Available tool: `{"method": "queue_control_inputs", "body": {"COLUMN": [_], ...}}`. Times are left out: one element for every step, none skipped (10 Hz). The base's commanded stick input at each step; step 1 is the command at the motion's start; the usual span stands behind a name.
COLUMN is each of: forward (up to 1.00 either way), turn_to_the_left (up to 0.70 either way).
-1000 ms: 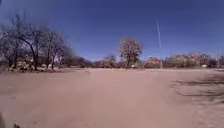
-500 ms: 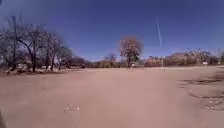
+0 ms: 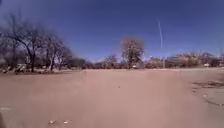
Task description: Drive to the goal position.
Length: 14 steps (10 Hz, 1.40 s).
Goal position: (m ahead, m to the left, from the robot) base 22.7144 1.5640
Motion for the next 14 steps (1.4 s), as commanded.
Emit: {"method": "queue_control_inputs", "body": {"forward": [1.0,1.0,1.0,1.0,1.0,1.0,1.0,1.0,1.0,1.0,1.0,1.0,1.0,1.0], "turn_to_the_left": [0.0,0.0,0.0,0.0,0.0,0.0,0.0,0.0,0.0,0.0,0.0,0.0,0.0,0.0]}}
